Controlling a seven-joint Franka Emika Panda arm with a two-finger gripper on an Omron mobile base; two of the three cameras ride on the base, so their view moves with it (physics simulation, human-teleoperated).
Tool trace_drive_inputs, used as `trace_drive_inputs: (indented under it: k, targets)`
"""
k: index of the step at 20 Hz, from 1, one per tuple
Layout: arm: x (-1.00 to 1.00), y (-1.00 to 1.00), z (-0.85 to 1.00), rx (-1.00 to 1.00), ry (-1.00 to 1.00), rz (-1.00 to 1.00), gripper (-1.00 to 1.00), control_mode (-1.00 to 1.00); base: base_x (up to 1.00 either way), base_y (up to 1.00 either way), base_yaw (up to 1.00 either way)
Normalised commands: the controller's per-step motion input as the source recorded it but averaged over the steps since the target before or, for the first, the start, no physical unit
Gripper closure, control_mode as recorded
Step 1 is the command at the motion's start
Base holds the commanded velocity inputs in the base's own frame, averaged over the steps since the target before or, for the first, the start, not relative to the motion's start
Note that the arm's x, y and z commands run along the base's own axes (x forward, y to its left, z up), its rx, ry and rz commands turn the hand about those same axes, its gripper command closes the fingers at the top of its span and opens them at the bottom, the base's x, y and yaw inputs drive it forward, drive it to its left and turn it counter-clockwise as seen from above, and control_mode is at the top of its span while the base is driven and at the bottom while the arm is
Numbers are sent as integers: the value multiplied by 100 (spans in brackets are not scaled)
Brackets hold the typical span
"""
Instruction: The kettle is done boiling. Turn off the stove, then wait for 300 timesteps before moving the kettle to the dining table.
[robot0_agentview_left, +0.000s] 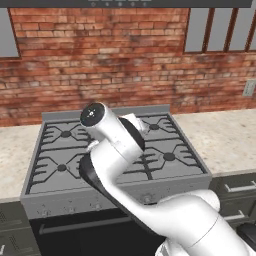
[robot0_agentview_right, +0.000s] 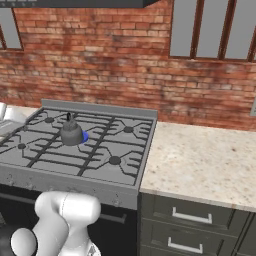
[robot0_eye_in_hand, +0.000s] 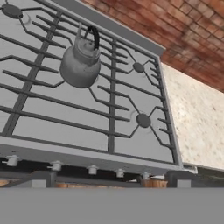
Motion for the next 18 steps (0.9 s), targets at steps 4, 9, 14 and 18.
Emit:
trace_drive_inputs:
  k: [4,9,14,18]
  targets:
    - [-39,16,-20,0,-2,0,-100,-100,0,0,0]
    - [-36,16,-26,-2,-3,0,-100,-100,0,0,0]
    - [-4,7,-28,-7,0,1,-100,-100,0,0,0]
    - [0,0,-34,-7,0,1,-100,-100,0,0,0]
